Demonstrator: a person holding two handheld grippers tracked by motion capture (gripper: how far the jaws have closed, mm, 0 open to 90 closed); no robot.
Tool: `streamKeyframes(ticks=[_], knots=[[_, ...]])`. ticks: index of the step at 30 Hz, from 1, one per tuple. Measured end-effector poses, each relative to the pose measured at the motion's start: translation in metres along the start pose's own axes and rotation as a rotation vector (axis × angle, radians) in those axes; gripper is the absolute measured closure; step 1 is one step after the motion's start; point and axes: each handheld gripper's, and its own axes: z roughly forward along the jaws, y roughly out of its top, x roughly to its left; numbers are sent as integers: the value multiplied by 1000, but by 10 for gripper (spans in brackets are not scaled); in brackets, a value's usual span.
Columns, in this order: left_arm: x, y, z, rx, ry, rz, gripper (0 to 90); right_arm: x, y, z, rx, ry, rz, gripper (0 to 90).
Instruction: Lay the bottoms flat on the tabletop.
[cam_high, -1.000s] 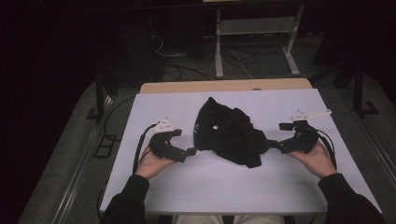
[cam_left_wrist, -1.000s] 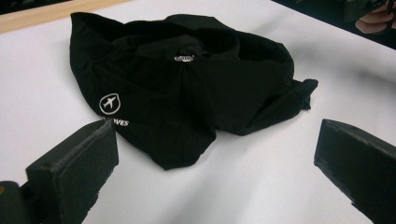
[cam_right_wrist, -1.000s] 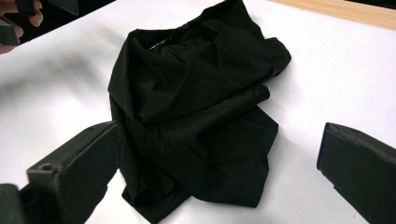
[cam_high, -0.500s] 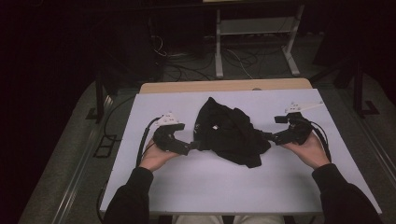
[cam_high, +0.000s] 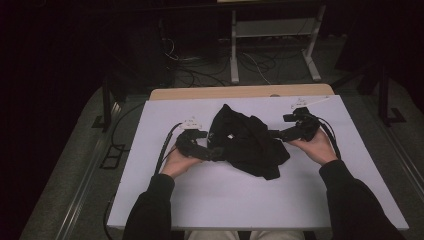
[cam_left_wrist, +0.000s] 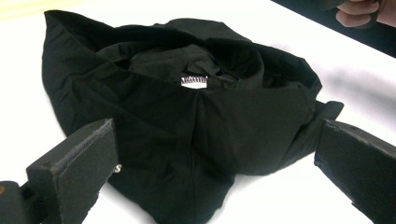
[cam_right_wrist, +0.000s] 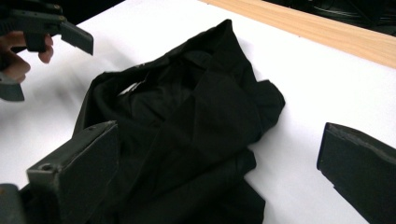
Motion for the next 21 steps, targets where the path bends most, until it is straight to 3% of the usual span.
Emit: streamKeyframes(ticks=[8, 11, 18, 21], knots=[[9, -1, 16, -20, -30, -45, 2, -11, 8, 22, 13, -3, 25, 0], [10, -4, 24, -20, -71, -58, 75, -17, 8, 32, 26, -15, 40, 0], [13, -8, 32, -11, -89, -65, 168, -31, 2, 56, 61, -19, 83, 0], [14, -9, 32, -9, -97, -65, 289, -38, -2, 64, 71, 15, 116, 78]])
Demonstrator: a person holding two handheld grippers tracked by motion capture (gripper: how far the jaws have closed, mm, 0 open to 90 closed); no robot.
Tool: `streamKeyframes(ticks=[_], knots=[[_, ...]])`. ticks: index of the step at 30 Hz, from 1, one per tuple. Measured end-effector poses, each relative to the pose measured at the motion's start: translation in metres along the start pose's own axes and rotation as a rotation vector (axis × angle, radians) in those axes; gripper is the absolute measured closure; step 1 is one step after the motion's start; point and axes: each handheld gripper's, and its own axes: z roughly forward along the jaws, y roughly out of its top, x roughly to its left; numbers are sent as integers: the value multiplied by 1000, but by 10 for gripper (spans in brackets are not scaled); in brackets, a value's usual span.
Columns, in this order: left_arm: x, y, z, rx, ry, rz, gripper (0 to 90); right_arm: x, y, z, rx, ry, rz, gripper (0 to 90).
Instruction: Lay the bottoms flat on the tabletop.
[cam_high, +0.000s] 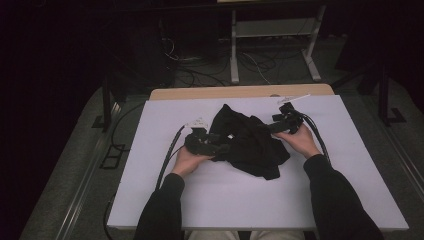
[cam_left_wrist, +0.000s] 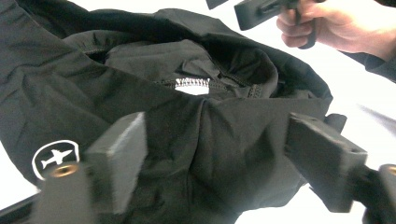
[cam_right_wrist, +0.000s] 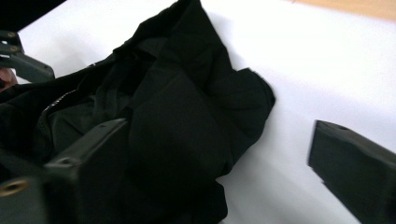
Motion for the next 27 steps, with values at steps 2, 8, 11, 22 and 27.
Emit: streamKeyframes(ticks=[2, 8, 11, 22, 27], knots=[[2, -2, 1, 8, -12, -4, 385, -3, -1, 4, 10, 18, 12, 139], [-1, -4, 5, 68, 20, 39, 715, -3, -5, 13, 30, 89, 25, 500], [-2, -4, 4, 81, 31, 52, 803, 1, -4, 12, 58, 105, -17, 806], [-12, 9, -24, 17, 97, 91, 882, 9, 9, -13, -17, 8, -5, 868], [-14, 18, -47, -42, 129, 84, 882, 12, 22, -33, -71, -21, 28, 868]])
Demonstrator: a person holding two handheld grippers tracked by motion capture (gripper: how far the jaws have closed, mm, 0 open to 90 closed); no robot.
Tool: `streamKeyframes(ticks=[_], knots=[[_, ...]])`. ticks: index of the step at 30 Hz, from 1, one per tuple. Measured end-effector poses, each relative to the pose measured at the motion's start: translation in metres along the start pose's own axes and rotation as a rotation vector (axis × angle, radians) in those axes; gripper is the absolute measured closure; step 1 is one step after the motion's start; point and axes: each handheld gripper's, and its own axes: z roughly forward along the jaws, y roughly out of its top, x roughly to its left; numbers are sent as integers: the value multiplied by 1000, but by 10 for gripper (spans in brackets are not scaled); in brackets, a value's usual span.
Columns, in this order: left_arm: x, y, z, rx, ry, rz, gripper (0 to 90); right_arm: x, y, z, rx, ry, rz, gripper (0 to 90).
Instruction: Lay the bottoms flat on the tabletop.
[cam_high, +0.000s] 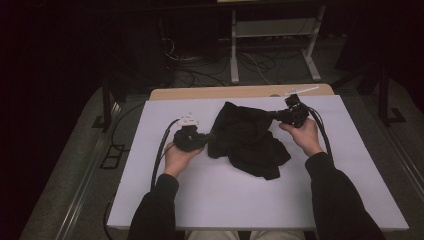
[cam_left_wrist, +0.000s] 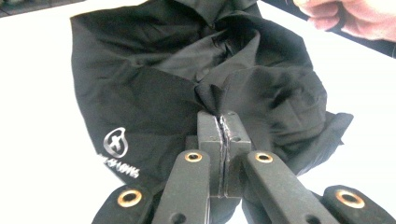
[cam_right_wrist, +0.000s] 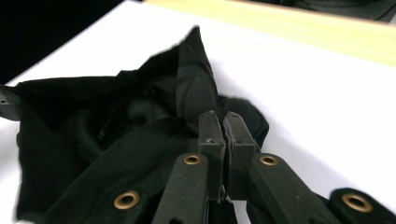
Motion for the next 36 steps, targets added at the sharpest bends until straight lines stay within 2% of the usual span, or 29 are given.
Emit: streamKeyframes(ticks=[2, 5, 7, 16, 20, 25, 31, 36], knots=[[-1, 4, -10, -36, 2, -12, 882, 1, 4, -5, -20, 0, 8, 869], [-2, 7, -15, -47, 5, -10, 882, 4, 9, -7, -33, -6, 5, 869], [-5, 12, -22, -53, 6, 8, 882, 9, 18, -6, -38, -9, -10, 869], [-10, 26, -43, -75, 17, 40, 882, 32, 60, 12, -45, 2, -56, 870], [-15, 34, -58, -108, 7, 59, 882, 45, 78, 21, -60, 31, -71, 871], [-25, 42, -74, -146, -8, 87, 882, 61, 91, 37, -62, 73, -89, 870], [-36, 47, -83, -164, -23, 111, 882, 85, 98, 64, -38, 134, -127, 870], [-45, 49, -88, -222, -67, 111, 882, 103, 97, 88, -1, 192, -150, 870]])
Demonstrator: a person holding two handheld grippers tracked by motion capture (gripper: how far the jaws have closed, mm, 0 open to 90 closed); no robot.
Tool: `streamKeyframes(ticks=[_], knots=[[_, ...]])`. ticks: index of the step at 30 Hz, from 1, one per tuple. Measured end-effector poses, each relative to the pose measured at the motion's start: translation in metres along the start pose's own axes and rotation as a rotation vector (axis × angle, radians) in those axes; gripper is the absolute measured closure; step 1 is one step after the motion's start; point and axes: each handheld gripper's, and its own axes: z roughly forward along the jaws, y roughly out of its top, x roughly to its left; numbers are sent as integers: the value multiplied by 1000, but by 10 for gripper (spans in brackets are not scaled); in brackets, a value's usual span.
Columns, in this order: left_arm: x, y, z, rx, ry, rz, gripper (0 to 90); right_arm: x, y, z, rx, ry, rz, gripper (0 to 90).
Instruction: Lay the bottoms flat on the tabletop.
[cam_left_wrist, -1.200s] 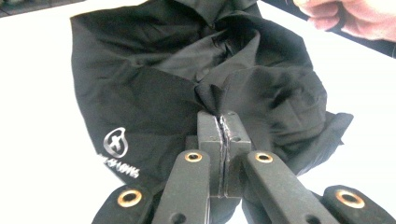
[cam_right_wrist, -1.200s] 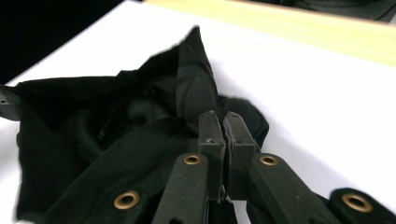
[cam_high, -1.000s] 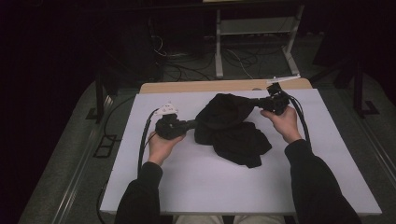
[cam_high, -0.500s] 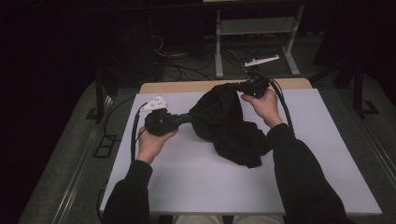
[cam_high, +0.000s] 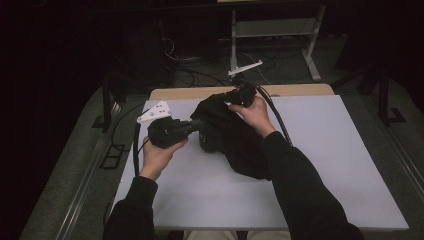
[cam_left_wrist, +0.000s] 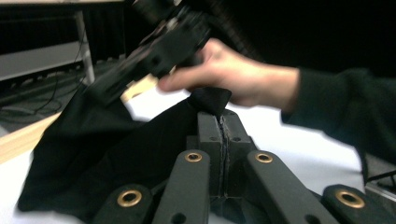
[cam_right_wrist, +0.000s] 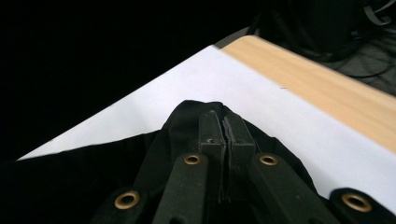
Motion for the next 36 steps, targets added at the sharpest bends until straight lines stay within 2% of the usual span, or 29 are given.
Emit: streamKeyframes(ticks=[4, 8, 10, 12, 15, 18, 20, 21, 22, 24, 28, 32, 36], knots=[[-7, 6, -3, -5, 2, 15, 882, 10, 0, 17, 29, 58, -12, 870], [-10, 8, -4, -14, 4, 4, 882, 20, -3, 30, 58, 105, -22, 867], [-11, 7, -1, -12, 4, -3, 882, 24, -8, 38, 98, 123, -21, 862], [-11, 5, 3, -4, 5, -13, 882, 25, -15, 42, 128, 110, -24, 853], [-9, 2, 15, 9, 5, -41, 882, 19, -27, 43, 143, 74, 27, 750], [-6, 0, 26, 18, 9, -65, 882, 10, -42, 32, 135, 13, 44, 642], [-5, -1, 35, 29, 9, -80, 882, 2, -50, 20, 109, -17, 70, 612], [-5, -1, 35, 29, 9, -80, 882, 2, -50, 20, 109, -17, 70, 612], [-3, -2, 44, 36, 15, -98, 882, -5, -58, 5, 72, -40, 96, 575], [-2, -4, 54, 44, 21, -130, 882, -10, -65, -10, 41, -54, 120, 549], [-1, -7, 76, 62, 35, -175, 882, -13, -81, -43, -21, -69, 143, 533], [-2, -7, 97, 94, 50, -183, 882, -11, -96, -68, -58, -66, 145, 512], [-1, -6, 114, 119, 58, -203, 882, -6, -107, -86, -80, -61, 148, 495]])
